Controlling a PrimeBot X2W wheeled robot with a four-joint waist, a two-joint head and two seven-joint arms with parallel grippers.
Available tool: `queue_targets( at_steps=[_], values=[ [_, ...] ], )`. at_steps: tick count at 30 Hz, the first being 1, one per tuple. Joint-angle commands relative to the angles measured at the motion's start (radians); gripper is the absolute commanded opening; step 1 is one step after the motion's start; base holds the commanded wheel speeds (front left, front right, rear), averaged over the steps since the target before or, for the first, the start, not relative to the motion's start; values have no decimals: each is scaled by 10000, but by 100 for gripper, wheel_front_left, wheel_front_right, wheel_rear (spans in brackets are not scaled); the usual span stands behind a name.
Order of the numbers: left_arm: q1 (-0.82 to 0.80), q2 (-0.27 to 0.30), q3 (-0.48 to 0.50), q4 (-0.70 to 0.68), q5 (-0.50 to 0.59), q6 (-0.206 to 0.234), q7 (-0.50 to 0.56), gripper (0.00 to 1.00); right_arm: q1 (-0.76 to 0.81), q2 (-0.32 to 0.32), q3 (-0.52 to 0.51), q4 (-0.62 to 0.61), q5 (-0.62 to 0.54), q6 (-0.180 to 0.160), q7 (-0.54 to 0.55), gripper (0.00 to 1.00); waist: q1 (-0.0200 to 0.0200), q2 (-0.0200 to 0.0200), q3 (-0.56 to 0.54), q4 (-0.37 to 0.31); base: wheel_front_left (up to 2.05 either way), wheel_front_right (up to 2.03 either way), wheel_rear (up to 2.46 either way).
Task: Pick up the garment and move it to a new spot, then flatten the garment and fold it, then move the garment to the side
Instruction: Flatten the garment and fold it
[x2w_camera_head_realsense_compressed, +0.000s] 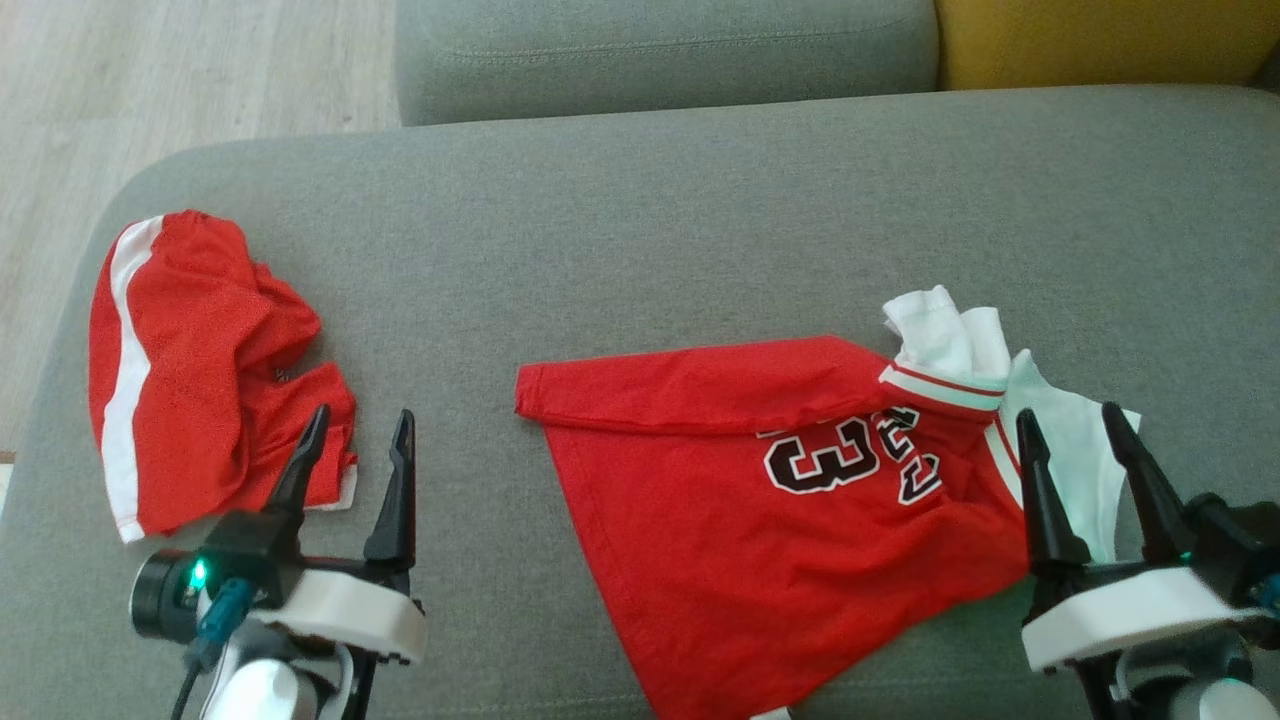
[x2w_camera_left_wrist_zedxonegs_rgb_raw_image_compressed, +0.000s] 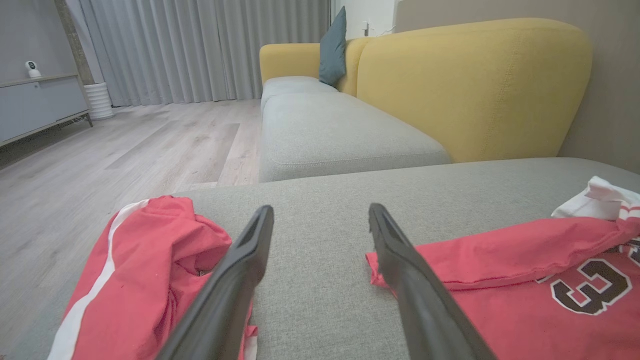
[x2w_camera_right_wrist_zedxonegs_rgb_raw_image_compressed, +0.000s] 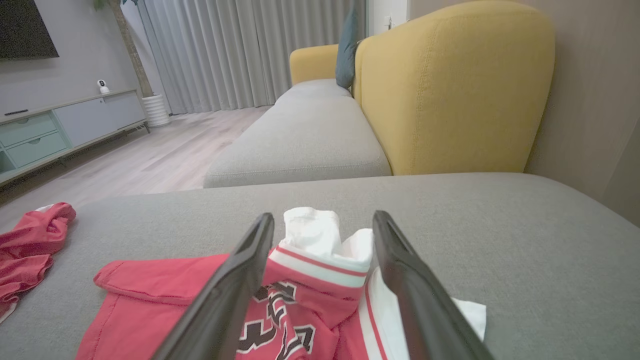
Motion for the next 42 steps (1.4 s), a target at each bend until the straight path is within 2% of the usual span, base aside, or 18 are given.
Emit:
queue_targets(
  at_steps=[1, 10, 13, 17, 21, 25, 33, 34, 35, 38, 42],
  values=[
    [-325, 195, 336, -414, 7, 66, 19, 100, -207, -94, 269, -382, 45, 40, 19, 100, 0, -1, -17, 5, 0, 0, 0],
    [-245, 223, 193, -561, -7, 118, 183, 100, -175, -93, 318, -392, 75, 40, 54, 100, 0, -1, -42, -12, 0, 0, 0],
    [-363, 189, 39, -593, 34, 43, 239, 100, -192, -93, 319, -414, 61, 40, 67, 100, 0, -1, 5, -19, 0, 0, 0],
    [-847, -97, -563, -320, 78, -280, 698, 100, -301, -93, 354, -508, 24, 40, 87, 100, 0, -1, 249, -64, 0, 0, 0],
    [-1464, -639, -1177, 626, -176, -727, 1498, 100, -487, -93, 473, -586, 12, 40, 74, 100, 0, -1, 641, -235, 0, 0, 0],
    [-2217, -1138, -1464, 2207, -638, -1137, 2351, 100, -667, -93, 453, -651, 40, 40, 63, 100, 0, -1, 1145, -396, 0, 0, 0],
    [-3485, -1547, -1639, 4749, -1229, -1560, 3209, 100, -869, -93, 495, -471, 180, 40, -2, 100, 0, -1, 1635, -777, 0, 0, 0],
    [-3575, -1574, -1675, 4889, -1287, -1636, 3224, 58, -877, -93, 473, -445, 205, 40, -17, 100, 0, -1, 1648, -796, 0, 0, 0],
    [-3655, -1591, -1698, 4964, -1312, -1674, 3166, 0, -882, -93, 466, -424, 224, 40, -26, 100, 0, -1, 1654, -816, 0, 0, 0],
    [-3954, -1532, -1681, 4994, -1184, -1638, 2691, 0, -900, -93, 440, -384, 295, 40, -61, 100, 0, -1, 1695, -867, 0, 0, 0],
    [-4797, -1171, -1371, 4893, -995, -1484, 1891, 0, -1003, -93, 429, -354, 429, 40, -133, 100, 0, -1, 1857, -971, 0, 0, 0]
  ],
)
